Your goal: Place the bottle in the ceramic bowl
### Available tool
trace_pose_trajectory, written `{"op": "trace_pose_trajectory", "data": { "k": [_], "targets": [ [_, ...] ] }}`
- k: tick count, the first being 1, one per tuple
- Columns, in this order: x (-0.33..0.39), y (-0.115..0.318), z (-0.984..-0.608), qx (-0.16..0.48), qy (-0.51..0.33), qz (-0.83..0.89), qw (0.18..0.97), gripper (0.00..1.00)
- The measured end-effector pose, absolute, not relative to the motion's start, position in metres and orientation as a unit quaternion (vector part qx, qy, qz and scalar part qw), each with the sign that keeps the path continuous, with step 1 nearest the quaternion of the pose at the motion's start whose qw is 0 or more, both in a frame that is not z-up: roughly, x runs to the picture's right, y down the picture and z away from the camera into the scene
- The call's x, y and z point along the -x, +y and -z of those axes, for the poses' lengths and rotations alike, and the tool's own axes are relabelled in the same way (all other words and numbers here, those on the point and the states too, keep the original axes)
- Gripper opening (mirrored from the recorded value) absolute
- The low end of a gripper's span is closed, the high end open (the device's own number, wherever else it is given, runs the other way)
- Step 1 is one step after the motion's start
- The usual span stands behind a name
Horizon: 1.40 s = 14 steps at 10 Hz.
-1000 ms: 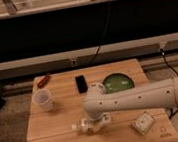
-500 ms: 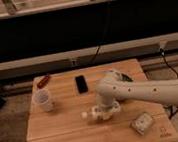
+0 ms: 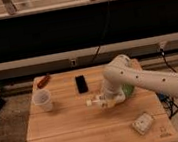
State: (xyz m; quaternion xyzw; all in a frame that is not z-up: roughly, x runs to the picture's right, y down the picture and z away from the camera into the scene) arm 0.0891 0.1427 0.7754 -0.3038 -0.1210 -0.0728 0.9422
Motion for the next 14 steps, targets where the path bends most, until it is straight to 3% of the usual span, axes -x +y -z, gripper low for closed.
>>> {"op": "trace_pose_trajectory", "data": {
  "k": [8, 14],
  "targets": [
    [-0.133, 0.1, -0.825, 0.313, -0.105, 0.059, 0.942, 0.0],
    [-0.156, 0.101, -0.839, 0.304, -0.097, 0.051, 0.946, 0.55]
  ]
}}
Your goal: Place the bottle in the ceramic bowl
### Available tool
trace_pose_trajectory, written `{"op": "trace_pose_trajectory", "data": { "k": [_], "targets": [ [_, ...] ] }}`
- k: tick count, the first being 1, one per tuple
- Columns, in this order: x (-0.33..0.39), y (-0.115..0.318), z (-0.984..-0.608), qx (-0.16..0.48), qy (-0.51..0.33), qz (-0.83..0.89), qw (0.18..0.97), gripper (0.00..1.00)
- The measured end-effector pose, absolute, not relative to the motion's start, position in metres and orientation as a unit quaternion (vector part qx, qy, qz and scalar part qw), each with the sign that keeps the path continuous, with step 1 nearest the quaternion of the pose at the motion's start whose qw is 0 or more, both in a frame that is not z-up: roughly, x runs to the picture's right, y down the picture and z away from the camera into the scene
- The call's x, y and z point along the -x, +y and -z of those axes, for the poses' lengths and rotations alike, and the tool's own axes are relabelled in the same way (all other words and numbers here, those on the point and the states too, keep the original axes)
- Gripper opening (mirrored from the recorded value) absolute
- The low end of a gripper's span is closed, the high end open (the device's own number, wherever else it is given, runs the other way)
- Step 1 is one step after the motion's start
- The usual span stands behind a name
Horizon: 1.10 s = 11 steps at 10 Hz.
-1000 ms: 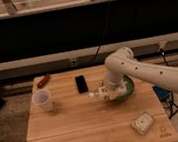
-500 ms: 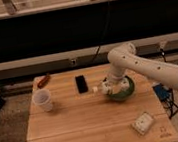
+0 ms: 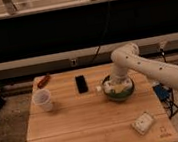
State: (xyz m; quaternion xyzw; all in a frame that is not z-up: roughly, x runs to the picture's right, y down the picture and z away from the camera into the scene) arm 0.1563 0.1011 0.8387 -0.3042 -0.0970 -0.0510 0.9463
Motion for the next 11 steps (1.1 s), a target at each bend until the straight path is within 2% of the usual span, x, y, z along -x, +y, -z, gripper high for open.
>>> {"op": "trace_pose_trajectory", "data": {
  "k": [2, 3, 7, 8, 11],
  "targets": [
    [-0.154, 0.094, -0.841, 0.295, -0.102, 0.051, 0.949, 0.76],
    [-0.152, 0.091, -0.842, 0.292, -0.104, 0.052, 0.95, 0.8],
    [-0.148, 0.081, -0.842, 0.283, -0.1, 0.067, 0.952, 0.8],
    [-0.147, 0.08, -0.841, 0.28, -0.097, 0.074, 0.952, 0.78],
    [-0.156, 0.082, -0.837, 0.284, -0.098, 0.058, 0.952, 0.52]
  ]
}}
